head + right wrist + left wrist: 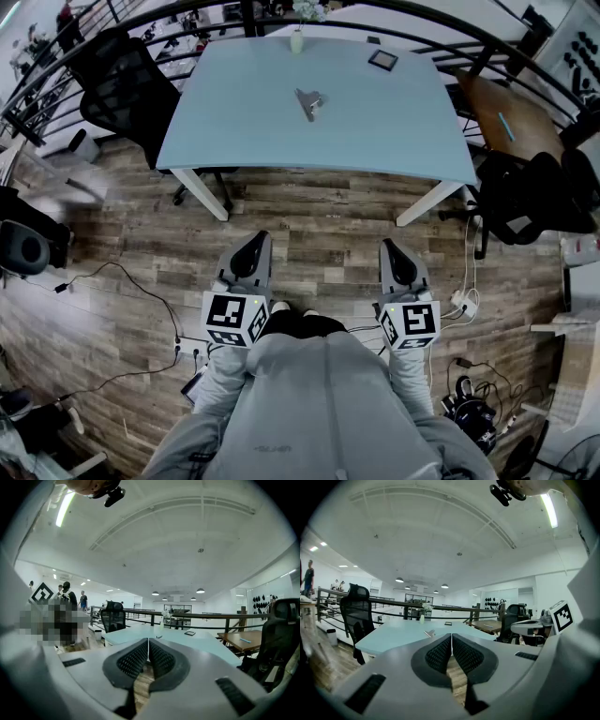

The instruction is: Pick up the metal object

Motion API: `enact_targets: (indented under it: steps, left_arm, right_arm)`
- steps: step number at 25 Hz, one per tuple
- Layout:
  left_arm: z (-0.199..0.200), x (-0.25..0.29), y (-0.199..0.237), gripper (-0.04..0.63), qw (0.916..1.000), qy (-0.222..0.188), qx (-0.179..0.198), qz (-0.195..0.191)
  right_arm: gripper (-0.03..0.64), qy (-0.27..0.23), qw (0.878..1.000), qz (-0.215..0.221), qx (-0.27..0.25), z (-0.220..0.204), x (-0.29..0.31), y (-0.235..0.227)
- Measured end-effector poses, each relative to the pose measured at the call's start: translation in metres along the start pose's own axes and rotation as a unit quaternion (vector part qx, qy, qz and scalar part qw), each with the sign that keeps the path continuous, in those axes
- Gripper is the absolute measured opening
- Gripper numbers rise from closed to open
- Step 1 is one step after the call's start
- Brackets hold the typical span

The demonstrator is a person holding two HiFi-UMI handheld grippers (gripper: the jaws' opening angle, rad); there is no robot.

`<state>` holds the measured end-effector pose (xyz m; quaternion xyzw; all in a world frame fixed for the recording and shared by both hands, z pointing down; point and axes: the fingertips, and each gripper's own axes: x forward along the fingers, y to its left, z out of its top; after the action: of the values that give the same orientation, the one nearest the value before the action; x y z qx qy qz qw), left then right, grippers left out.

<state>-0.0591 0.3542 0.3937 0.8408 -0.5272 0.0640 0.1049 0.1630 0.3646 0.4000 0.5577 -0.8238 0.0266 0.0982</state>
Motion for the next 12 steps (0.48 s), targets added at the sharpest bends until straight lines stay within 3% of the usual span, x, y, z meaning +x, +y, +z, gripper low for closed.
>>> enact_targets:
  steps: [12]
  left_arm:
    - [-0.002,0.018,-0.002,0.029,1.0,0.005,0.003,0.006]
  right_arm:
    - [0.025,-0.002,1.0,0.02,0.024,-0.007,0.019,-0.009]
